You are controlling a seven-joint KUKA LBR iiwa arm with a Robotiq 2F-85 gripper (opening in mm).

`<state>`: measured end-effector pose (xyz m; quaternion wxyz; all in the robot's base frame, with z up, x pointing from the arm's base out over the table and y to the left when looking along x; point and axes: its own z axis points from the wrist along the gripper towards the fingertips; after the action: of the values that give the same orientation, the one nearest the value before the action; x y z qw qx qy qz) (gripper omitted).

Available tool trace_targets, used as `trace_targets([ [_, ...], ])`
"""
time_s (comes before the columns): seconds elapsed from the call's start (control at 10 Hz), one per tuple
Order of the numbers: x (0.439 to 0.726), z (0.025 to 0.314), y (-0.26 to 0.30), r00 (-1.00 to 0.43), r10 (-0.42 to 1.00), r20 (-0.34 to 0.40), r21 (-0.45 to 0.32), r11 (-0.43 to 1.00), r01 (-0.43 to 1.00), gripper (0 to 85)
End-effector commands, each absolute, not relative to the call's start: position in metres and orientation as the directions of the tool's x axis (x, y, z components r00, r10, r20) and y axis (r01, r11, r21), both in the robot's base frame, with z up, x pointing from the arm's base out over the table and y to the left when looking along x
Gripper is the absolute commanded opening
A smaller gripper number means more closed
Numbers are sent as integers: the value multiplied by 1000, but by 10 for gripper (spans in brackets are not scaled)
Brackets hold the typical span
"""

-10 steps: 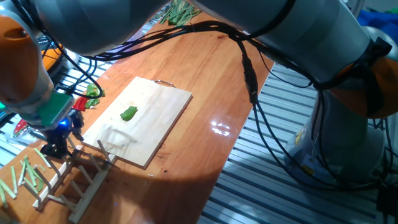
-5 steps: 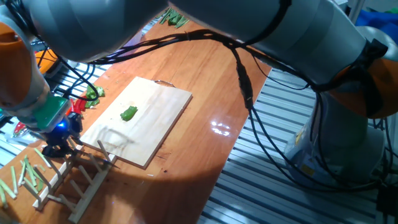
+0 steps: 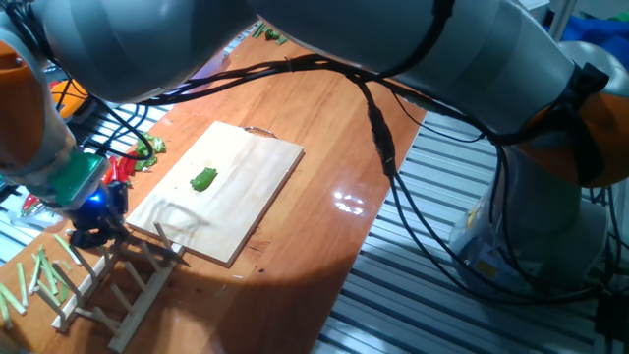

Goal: Chop the chili peppers

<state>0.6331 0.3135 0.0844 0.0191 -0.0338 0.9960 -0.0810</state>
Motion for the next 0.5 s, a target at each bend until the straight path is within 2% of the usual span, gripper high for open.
trace_targets([
  [0.0,633,84,313,-997,-69,-36,-172,983,-61,0],
  [0.2,633,86,311,-998,-51,-43,-176,983,-43,0],
  [0.3,635,91,309,-999,-47,-20,-149,988,-43,0],
  [0.4,638,100,305,-999,-35,13,-82,996,-36,0],
])
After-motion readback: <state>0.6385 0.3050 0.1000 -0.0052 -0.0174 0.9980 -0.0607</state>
